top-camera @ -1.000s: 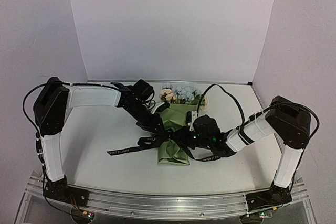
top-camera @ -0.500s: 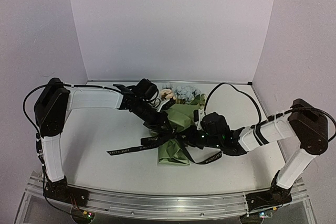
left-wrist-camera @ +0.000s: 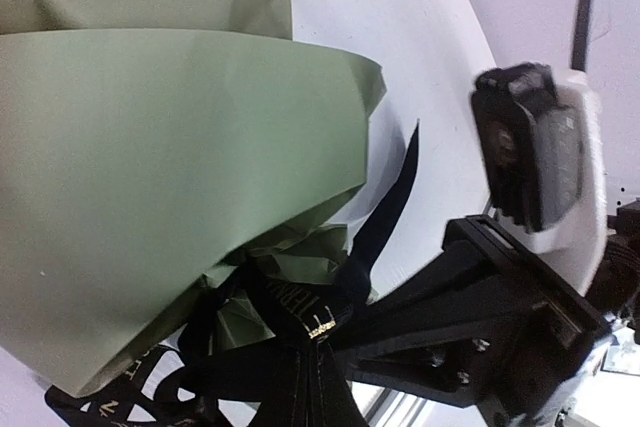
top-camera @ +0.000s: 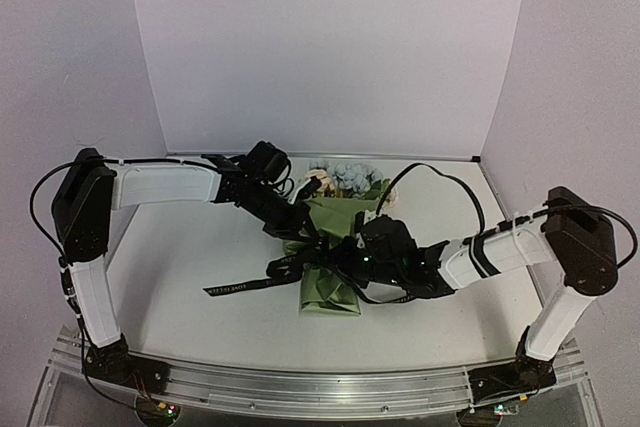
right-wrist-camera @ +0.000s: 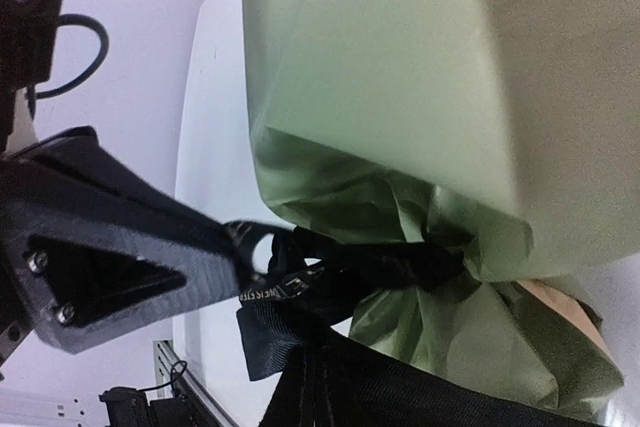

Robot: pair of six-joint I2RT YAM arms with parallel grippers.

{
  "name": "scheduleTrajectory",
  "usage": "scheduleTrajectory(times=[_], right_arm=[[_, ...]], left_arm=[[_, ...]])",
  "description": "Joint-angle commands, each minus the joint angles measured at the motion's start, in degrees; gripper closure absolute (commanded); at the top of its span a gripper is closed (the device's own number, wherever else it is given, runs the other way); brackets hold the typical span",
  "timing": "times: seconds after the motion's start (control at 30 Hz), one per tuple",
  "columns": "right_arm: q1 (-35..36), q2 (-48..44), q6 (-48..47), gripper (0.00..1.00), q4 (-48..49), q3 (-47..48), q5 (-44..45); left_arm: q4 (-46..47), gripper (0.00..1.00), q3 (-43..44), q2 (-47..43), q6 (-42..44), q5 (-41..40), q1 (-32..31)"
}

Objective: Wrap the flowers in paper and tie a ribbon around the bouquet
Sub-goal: Cross the half-tied ribbon over the folded bouquet.

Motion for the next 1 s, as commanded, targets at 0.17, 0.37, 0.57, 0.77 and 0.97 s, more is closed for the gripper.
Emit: scheduleTrajectory(times=[0.17,0.37,0.57,0.77,0.97], right_arm=[[-2.76,8.9,4.51,1.0,10.99,3.7,3.43],[-4.06,11.04,3.87,1.0,17.8,4.05,3.85],[-7.4,7.12,2.43,1.0,19.5,-2.11,4.77],[-13.89,1.48,2.02,1.0,16.36,-9.74,1.15],[-15.49,-5.55,-1.19,1.0,10.24,-15.69,-4.06]], left_arm=[[-1.82,1.0,-1.41,-5.9,2.62,5.66,0.03],[-2.39,1.0,-1.67,-5.74,3.09,6.6,0.03],[-3.38,1.0,0.91,-2.71,2.53,7.27,0.06],[-2.79,1.0,8.24,4.1,-0.81,7.32,-0.36],[-1.94,1.0,14.84,10.6,-3.64,7.58,-1.9]])
